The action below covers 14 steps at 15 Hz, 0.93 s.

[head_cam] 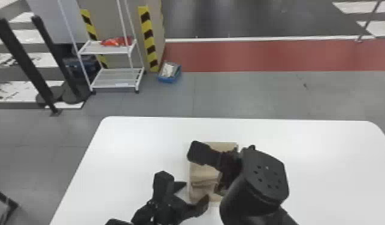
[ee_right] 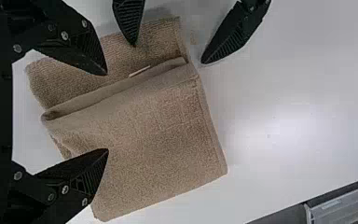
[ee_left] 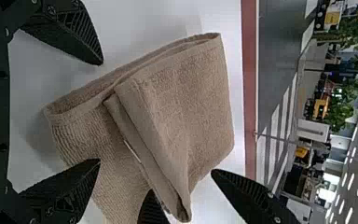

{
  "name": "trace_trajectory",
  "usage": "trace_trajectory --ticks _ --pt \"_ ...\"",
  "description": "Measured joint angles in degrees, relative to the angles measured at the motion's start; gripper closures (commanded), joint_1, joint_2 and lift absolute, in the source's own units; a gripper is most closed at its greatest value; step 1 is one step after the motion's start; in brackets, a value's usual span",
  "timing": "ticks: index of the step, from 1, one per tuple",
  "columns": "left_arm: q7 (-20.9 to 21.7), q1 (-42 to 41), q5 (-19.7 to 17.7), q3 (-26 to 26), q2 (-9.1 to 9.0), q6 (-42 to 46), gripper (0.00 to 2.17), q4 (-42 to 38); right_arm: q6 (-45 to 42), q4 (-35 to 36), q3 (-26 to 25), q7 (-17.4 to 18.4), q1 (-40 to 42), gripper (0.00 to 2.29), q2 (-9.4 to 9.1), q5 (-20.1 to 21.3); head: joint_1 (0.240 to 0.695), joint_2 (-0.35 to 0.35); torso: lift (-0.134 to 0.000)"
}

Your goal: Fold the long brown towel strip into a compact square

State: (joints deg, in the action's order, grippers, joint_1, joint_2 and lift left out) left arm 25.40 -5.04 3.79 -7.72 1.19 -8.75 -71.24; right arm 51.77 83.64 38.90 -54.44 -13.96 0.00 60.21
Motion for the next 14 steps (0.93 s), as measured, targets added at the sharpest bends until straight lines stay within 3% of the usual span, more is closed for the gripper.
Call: trace_trajectory --ticks 14 --pt "0.0 -0.4 1.1 -1.4 -0.05 -0.4 0.14 -1.1 -4.7 -8.2 2.6 1.7 -2.6 0.36 0.0 0.0 0.695 0.05 0.0"
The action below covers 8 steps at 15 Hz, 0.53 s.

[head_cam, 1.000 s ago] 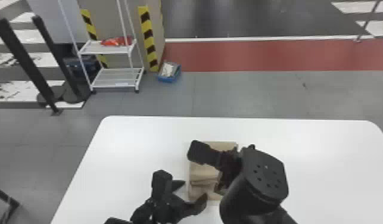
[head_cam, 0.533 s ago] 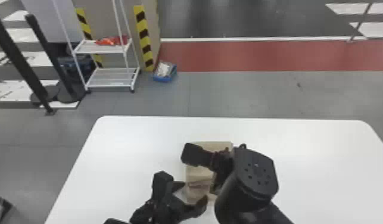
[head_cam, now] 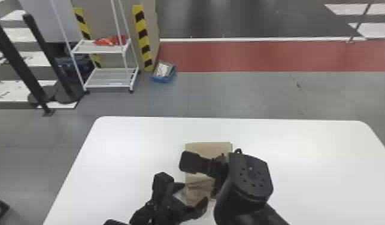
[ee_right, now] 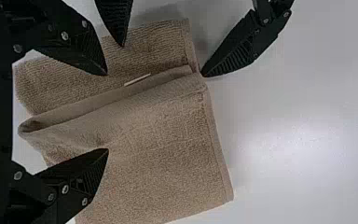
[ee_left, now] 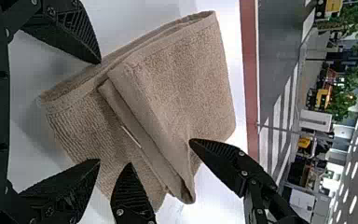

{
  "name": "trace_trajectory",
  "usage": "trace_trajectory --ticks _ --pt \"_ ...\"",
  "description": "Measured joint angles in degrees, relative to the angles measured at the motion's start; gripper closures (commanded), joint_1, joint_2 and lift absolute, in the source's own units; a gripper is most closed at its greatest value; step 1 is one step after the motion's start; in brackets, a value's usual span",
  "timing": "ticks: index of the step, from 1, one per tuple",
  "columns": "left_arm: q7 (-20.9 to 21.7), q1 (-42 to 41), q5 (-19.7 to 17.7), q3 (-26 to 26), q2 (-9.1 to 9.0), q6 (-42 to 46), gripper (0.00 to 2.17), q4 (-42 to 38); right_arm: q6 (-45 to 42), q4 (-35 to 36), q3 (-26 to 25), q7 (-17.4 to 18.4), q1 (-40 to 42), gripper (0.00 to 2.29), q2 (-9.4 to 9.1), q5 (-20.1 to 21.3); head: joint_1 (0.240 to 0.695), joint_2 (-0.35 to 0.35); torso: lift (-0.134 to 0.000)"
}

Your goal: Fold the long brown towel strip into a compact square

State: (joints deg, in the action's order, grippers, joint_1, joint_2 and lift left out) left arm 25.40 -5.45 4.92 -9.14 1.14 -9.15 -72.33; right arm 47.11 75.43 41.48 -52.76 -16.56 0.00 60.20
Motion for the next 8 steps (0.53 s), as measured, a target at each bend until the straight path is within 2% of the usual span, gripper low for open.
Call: trace_trajectory --ticks 4,7,8 --pt "-0.1 0.3 0.0 0.0 0.0 0.0 0.14 0.1 -1.5 -1.6 0.1 1.3 -0.4 0.38 0.0 0.0 0.695 0.048 0.0" --pt "-0.1 0.5 0.0 0.1 0.0 0.1 0.14 0.2 -2.3 -2.7 0.0 1.6 -1.0 0.48 0.0 0.0 0.695 0.045 0.0" --pt "-0.1 0.5 0.0 0.1 0.0 0.1 0.14 0.2 -2.5 -2.8 -0.1 1.7 -1.1 0.58 0.0 -0.1 0.695 0.045 0.0"
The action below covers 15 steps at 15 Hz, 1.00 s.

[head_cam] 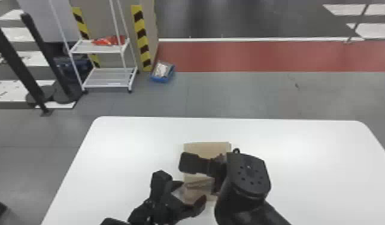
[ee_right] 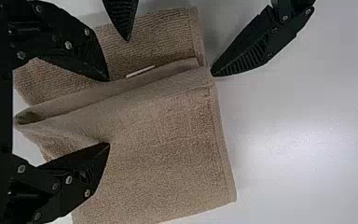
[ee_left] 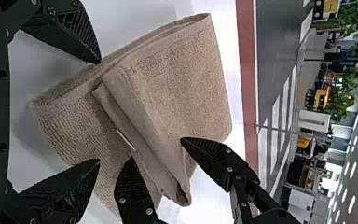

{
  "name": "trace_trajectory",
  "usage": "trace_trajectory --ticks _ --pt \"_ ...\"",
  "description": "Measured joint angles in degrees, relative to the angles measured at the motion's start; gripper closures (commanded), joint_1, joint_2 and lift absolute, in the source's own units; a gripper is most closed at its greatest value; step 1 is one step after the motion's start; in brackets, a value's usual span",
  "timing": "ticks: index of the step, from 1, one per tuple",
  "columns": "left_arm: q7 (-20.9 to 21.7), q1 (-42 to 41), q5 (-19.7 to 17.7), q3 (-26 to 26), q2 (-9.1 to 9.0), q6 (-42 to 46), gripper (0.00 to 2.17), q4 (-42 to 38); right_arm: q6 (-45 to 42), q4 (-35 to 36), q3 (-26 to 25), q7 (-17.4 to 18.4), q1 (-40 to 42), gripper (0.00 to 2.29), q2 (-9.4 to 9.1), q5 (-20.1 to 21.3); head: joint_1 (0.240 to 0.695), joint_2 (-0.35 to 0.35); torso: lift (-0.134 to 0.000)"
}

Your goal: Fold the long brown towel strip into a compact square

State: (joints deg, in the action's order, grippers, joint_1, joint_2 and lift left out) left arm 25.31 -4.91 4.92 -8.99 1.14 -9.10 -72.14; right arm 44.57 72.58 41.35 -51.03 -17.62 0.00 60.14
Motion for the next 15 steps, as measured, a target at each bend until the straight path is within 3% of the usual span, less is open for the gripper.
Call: trace_trajectory --ticks 4,6,8,10,15 --pt "0.0 0.1 0.0 0.0 0.0 0.0 0.14 0.1 -0.5 -0.1 -0.5 0.1 -0.2 0.59 0.0 -0.4 0.695 0.046 0.0" --pt "0.0 0.1 0.0 0.1 0.0 0.0 0.14 0.2 -0.5 0.0 -0.7 0.1 -0.2 0.87 0.0 -0.4 0.695 0.045 0.0" --pt "0.0 0.1 0.0 0.1 0.0 0.0 0.14 0.2 -0.5 0.0 -0.7 0.1 -0.2 0.95 0.0 -0.5 0.695 0.045 0.0" --pt "0.0 0.1 0.0 0.2 0.0 0.0 0.14 0.2 -0.7 0.0 -0.9 0.1 -0.2 1.18 0.0 -0.9 0.695 0.047 0.0" --pt "-0.4 0.3 0.0 0.5 -0.04 0.2 0.14 0.5 -0.5 4.6 -1.7 -1.8 1.0 1.18 0.0 -2.1 0.695 0.073 0.0"
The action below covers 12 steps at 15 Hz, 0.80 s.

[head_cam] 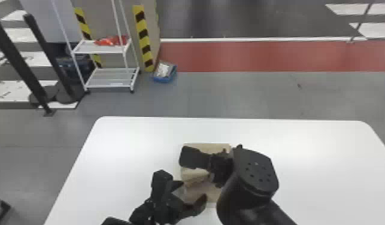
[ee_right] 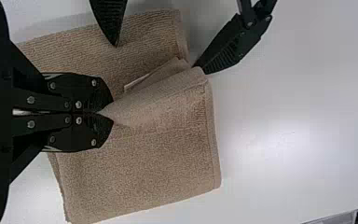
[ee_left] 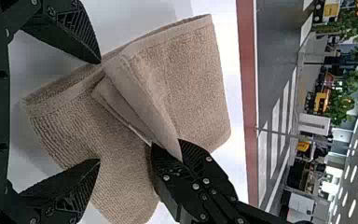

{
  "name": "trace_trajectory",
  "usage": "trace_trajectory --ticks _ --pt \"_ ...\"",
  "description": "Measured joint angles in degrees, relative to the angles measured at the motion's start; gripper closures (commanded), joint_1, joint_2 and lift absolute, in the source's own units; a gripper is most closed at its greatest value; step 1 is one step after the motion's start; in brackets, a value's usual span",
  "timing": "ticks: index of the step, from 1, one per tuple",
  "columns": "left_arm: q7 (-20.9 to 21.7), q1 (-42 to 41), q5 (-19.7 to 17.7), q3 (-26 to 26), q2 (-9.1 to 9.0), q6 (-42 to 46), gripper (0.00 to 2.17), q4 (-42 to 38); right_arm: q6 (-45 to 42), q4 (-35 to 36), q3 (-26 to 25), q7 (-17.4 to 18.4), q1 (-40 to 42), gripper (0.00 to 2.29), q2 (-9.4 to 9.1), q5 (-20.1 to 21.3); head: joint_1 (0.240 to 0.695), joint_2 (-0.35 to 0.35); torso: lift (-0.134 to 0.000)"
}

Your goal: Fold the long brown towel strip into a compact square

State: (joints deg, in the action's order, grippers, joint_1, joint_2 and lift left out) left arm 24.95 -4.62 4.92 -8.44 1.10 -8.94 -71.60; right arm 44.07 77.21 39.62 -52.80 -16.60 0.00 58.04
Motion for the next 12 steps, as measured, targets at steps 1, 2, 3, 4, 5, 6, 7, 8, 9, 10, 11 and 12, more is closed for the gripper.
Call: trace_trajectory --ticks 1,2,3,4,5,6,7,8,9,10,11,12 --pt "0.0 0.1 0.0 0.0 -0.02 0.0 0.14 0.1 0.2 1.3 -0.3 -0.7 0.3 1.18 0.0 -0.1 0.695 0.077 0.0" --pt "0.0 0.2 0.0 0.0 -0.04 0.0 0.14 0.2 0.4 2.6 -0.4 -1.6 0.5 1.18 0.0 -0.2 0.695 0.081 0.0" --pt "0.0 0.3 0.0 0.0 -0.05 0.0 0.14 0.2 0.6 3.8 -0.5 -2.5 0.8 1.18 0.0 -0.2 0.695 0.085 0.0" --pt "0.0 0.3 0.0 0.0 -0.05 0.0 0.14 0.3 0.8 4.5 -0.5 -3.3 1.0 1.18 0.0 -0.2 0.695 0.092 0.0" --pt "0.0 0.3 0.0 0.0 -0.04 0.0 0.14 0.3 1.0 5.0 -0.5 -4.2 1.1 1.18 0.0 -0.2 0.695 0.094 0.0" --pt "0.0 0.3 0.0 0.0 -0.04 0.0 0.14 0.3 1.1 5.1 -0.5 -5.2 1.2 1.18 0.0 -0.1 0.695 0.095 0.0" --pt "0.0 0.3 0.0 0.0 -0.01 0.0 0.14 0.3 1.1 5.1 -0.5 -6.1 1.3 1.18 0.0 0.1 0.695 0.096 0.0" --pt "0.0 0.3 0.0 0.0 0.02 0.0 0.14 0.3 0.9 5.1 -0.6 -7.3 1.3 1.18 0.0 0.3 0.695 0.098 0.0" --pt "0.0 0.3 0.0 0.1 0.03 0.0 0.14 0.3 0.7 5.1 -0.7 -8.4 1.3 1.18 0.0 0.6 0.695 0.099 0.0" --pt "0.0 0.3 0.0 0.1 0.05 0.0 0.14 0.3 0.3 5.2 -0.8 -9.3 1.3 1.18 0.0 0.9 0.695 0.101 0.0" --pt "0.0 0.3 0.1 0.2 0.08 0.0 0.14 0.3 0.0 5.5 -0.9 -9.7 1.2 1.18 0.0 1.3 0.695 0.102 0.0" --pt "0.0 0.3 0.1 0.2 0.11 0.0 0.14 0.3 -0.4 5.6 -1.0 -9.8 1.2 1.18 0.0 1.6 0.695 0.103 0.0"
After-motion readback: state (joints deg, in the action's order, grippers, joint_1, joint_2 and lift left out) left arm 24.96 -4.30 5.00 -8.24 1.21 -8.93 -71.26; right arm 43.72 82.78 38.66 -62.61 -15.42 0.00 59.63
